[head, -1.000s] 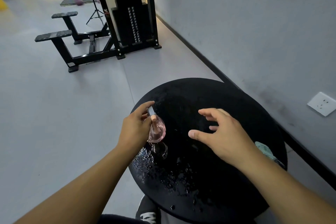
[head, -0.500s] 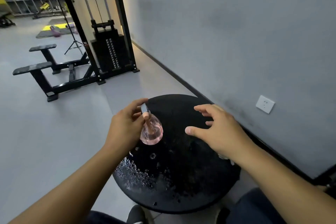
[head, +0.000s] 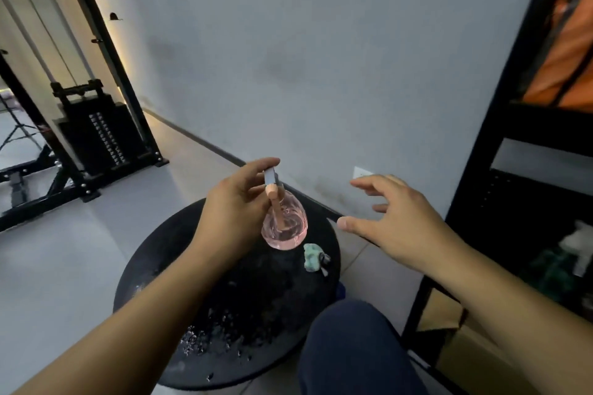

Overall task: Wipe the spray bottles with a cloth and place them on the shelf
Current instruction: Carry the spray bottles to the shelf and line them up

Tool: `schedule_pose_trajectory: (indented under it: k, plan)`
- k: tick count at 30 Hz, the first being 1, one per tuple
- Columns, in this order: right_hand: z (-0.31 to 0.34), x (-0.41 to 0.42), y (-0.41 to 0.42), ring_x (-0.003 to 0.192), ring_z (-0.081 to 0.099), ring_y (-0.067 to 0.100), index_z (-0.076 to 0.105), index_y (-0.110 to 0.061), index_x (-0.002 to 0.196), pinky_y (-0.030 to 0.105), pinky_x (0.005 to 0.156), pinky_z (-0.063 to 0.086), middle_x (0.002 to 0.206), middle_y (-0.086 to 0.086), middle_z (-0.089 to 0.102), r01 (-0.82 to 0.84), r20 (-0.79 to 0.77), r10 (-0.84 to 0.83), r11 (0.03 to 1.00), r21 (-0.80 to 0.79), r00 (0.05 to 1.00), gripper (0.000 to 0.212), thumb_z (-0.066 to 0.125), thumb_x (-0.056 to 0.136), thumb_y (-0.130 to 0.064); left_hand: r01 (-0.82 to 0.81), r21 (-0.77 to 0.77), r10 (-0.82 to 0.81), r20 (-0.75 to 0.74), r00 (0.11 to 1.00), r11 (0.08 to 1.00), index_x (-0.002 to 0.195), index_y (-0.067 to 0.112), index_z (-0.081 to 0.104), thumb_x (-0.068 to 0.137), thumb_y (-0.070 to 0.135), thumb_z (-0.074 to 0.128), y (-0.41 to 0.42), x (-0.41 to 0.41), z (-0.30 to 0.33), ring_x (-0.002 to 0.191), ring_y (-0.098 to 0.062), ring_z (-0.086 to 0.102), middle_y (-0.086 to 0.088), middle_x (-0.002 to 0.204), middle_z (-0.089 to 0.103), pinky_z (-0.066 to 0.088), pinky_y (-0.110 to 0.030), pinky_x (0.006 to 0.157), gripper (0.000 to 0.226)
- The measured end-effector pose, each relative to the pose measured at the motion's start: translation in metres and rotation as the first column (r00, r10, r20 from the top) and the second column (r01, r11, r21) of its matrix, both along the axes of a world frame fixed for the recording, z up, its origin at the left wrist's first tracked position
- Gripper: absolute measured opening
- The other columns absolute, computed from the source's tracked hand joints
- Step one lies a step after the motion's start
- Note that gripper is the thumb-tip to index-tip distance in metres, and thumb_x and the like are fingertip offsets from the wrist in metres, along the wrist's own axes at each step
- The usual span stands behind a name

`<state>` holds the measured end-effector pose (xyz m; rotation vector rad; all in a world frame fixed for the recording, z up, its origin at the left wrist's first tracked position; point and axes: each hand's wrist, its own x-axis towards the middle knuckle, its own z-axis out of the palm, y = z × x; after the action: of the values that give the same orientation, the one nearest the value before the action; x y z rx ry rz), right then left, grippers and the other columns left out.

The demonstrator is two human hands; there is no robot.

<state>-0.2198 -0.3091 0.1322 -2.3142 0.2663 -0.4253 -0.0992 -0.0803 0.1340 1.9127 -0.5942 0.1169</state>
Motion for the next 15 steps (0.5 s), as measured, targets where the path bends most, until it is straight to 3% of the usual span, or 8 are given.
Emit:
schedule_pose_trajectory:
  k: [5,9,12,15]
  plan:
    - [0.004,-0.05,-0.045,0.11,0.054,0.006,0.053,-0.041,0.14,0.025,0.09,0.046,0.126,-0.021,0.045,0.143,0.0,-0.143,0.99,-0.012,0.99,0.074,0.086,0.075,-0.051,0.135,-0.02,-0.135,-0.021,0.991,0.991,0.13,0.042,0.068,0.098,0.011,0.07,-0.059,-0.022,0.006,0.107,-0.005,0.075,0.01,0.11,0.08,0.064,-0.042,0.094,0.044]
    - [0.007,-0.092,-0.077,0.114,0.057,0.009,0.053,-0.04,0.14,0.034,0.097,0.052,0.133,-0.017,0.05,0.245,0.013,-0.245,0.969,-0.017,0.97,0.074,0.086,0.075,-0.05,0.243,-0.059,-0.245,-0.039,0.969,0.968,0.132,0.039,0.068,0.1,0.008,0.068,-0.103,-0.044,0.005,0.109,-0.009,0.076,0.009,0.111,0.08,0.063,-0.043,0.096,0.044]
    - [0.004,-0.123,-0.097,0.119,0.057,0.011,0.054,-0.041,0.139,0.042,0.102,0.053,0.139,-0.015,0.05,0.301,0.008,-0.301,0.954,-0.004,0.954,0.073,0.086,0.074,-0.05,0.317,-0.052,-0.319,-0.036,0.947,0.947,0.133,0.038,0.068,0.102,0.009,0.066,-0.135,-0.062,0.004,0.111,-0.007,0.074,0.008,0.112,0.079,0.063,-0.036,0.094,0.043]
    - [-0.002,-0.152,-0.118,0.116,0.058,0.011,0.054,-0.044,0.137,0.036,0.097,0.053,0.139,-0.014,0.05,0.364,-0.003,-0.364,0.931,0.003,0.931,0.072,0.086,0.073,-0.052,0.377,-0.039,-0.379,-0.031,0.925,0.925,0.132,0.041,0.068,0.101,0.01,0.068,-0.166,-0.08,0.0,0.113,-0.007,0.072,0.01,0.115,0.077,0.065,-0.032,0.089,0.043]
